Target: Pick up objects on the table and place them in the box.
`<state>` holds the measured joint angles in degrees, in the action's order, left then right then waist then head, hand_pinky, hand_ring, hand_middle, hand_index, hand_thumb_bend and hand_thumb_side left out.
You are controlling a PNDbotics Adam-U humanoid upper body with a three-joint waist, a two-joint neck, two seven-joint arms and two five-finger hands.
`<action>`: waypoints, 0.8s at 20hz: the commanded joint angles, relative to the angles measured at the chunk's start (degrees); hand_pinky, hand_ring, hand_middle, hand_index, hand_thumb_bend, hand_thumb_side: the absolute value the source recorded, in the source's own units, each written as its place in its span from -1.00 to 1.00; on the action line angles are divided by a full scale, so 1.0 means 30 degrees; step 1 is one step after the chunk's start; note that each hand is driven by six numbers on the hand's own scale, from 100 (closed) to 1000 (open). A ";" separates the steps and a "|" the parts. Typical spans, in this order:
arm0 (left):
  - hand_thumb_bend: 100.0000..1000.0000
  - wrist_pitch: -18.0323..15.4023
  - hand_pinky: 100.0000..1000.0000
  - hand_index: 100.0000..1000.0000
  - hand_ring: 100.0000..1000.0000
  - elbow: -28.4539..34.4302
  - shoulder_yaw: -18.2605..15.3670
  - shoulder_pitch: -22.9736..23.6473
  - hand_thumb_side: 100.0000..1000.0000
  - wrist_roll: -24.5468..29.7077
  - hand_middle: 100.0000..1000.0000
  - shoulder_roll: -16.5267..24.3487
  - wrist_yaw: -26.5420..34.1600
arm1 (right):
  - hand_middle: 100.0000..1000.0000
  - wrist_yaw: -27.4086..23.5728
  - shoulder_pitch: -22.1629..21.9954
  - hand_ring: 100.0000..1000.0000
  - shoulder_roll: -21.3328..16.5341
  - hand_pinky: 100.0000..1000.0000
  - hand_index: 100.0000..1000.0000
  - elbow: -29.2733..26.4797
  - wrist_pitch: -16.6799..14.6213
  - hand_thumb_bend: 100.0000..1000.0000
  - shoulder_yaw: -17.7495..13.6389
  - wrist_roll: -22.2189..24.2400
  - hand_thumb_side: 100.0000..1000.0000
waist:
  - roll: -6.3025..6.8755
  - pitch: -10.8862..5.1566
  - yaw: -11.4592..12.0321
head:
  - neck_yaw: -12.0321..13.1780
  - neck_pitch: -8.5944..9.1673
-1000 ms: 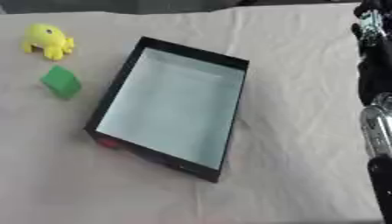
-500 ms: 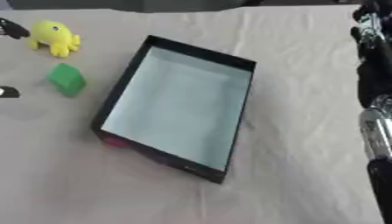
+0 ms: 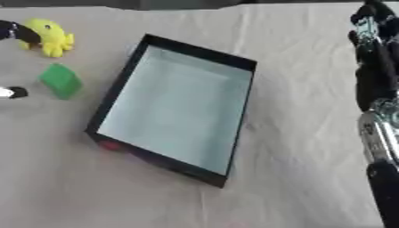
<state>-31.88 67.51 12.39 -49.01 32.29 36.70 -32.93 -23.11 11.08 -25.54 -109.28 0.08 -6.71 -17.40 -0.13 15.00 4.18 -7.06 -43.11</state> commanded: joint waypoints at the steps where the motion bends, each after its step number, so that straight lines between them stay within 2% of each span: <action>1: -0.20 -0.6694 0.72 0.71 0.64 0.0131 0.0259 -0.0494 -1.00 0.6560 0.62 0.0164 -0.0261 | 0.98 0.0103 0.0164 0.90 -0.0252 1.00 0.73 -0.0113 0.0024 -0.95 -0.0176 0.0013 -0.16 | 0.0039 -0.0238 -0.0058 | -0.0168 0.0149; 7: -0.36 -0.6697 0.70 0.66 0.61 -0.0434 0.0746 -0.0678 -1.00 0.6560 0.59 -0.0266 -0.0486 | 0.98 0.0156 0.0237 0.90 -0.0142 1.00 0.74 -0.0069 0.0053 -0.96 -0.0162 0.0040 -0.15 | 0.0087 -0.0059 -0.0333 | -0.0142 0.0288; 16: -0.37 -0.6697 0.72 0.66 0.62 -0.1159 0.1502 -0.1160 -1.00 0.6560 0.62 -0.0659 -0.1177 | 0.98 0.0237 0.0274 0.90 -0.0043 1.00 0.74 0.0016 0.0117 -0.97 -0.0112 0.0061 -0.14 | 0.0215 0.0137 -0.0461 | -0.0159 0.0229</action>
<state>-31.98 63.81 16.84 -51.10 32.19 33.72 -35.97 -22.86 11.39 -24.95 -108.89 0.38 -6.69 -17.29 0.55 16.27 2.84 -7.53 -43.05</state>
